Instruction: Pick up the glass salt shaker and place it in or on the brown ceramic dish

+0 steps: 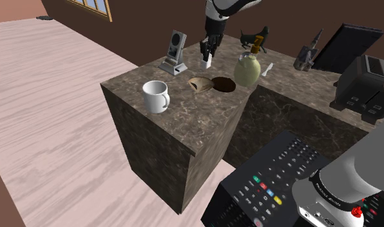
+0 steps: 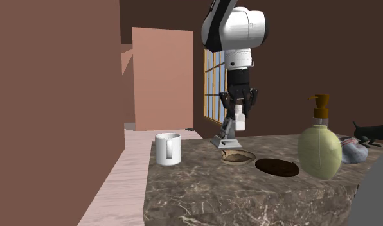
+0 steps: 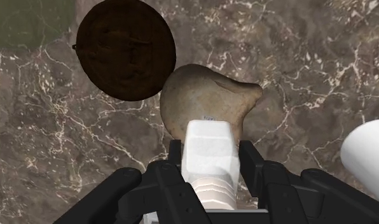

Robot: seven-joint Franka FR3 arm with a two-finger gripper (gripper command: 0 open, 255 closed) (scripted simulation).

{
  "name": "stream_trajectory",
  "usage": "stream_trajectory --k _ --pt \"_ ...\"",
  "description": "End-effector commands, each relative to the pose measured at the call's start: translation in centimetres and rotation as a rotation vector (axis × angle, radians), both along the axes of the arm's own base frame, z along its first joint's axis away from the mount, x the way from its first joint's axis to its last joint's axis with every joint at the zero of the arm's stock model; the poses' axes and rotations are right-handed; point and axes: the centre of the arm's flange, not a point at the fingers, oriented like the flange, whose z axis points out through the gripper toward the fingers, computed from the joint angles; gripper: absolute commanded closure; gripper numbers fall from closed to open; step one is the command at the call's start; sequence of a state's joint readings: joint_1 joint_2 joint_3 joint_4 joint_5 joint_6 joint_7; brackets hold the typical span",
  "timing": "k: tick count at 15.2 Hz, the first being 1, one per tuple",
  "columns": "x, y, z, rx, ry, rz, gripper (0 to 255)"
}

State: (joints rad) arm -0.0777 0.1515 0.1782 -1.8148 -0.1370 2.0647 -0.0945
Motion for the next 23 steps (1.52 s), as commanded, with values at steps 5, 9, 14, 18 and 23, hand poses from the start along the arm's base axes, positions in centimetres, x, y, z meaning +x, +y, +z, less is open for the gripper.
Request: stream_trajectory --k 5,9,14,18,23 --pt "0.4 -0.3 -2.9 0.000 0.000 0.001 255" --pt "0.4 -0.3 -5.0 0.000 0.000 0.001 255" --pt "0.4 -0.3 -7.6 0.000 0.000 0.001 255" --pt "0.4 -0.3 -7.6 0.000 0.000 0.001 255" --pt "0.4 -0.3 -7.6 0.000 0.000 0.001 0"
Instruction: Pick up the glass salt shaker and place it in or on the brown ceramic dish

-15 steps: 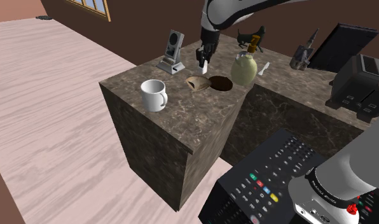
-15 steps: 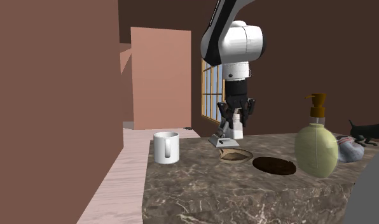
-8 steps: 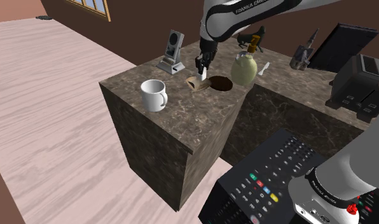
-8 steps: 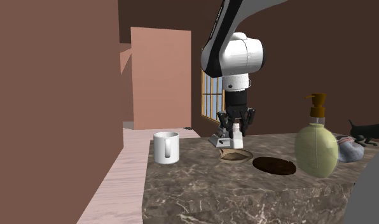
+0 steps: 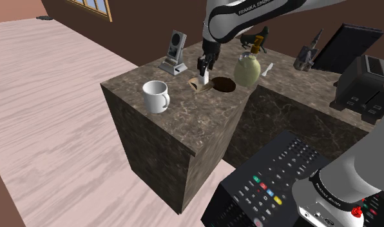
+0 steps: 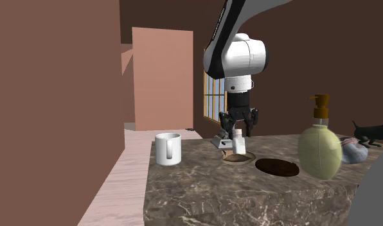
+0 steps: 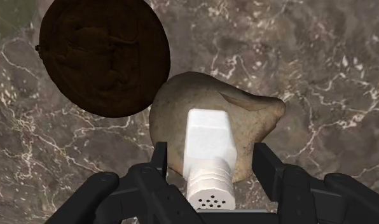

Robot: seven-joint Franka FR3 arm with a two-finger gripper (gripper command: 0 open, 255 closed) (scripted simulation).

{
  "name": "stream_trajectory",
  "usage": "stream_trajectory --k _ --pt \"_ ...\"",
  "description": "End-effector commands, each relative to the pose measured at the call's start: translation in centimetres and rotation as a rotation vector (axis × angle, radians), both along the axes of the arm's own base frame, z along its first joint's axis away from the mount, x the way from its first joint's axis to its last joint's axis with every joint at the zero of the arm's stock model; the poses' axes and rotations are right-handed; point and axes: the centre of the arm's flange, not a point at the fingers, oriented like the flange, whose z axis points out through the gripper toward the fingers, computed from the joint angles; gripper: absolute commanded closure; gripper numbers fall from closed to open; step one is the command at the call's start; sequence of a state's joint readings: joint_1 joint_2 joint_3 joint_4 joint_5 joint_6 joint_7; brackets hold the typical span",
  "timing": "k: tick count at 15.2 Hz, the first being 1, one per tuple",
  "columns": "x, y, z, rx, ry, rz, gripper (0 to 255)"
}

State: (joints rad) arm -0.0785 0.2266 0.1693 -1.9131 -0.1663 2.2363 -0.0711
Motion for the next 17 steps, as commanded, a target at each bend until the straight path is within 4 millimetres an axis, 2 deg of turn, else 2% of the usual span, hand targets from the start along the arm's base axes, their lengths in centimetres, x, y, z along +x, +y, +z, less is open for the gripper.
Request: stream_trajectory --k 1,5,9,17 --pt "0.0 0.0 0.0 0.000 0.000 0.000 0" --pt "0.0 0.0 0.0 0.000 0.000 0.000 0" --pt "-0.6 0.4 5.0 0.000 0.000 0.000 0" --pt "-0.6 0.4 5.0 0.000 0.000 0.000 0"
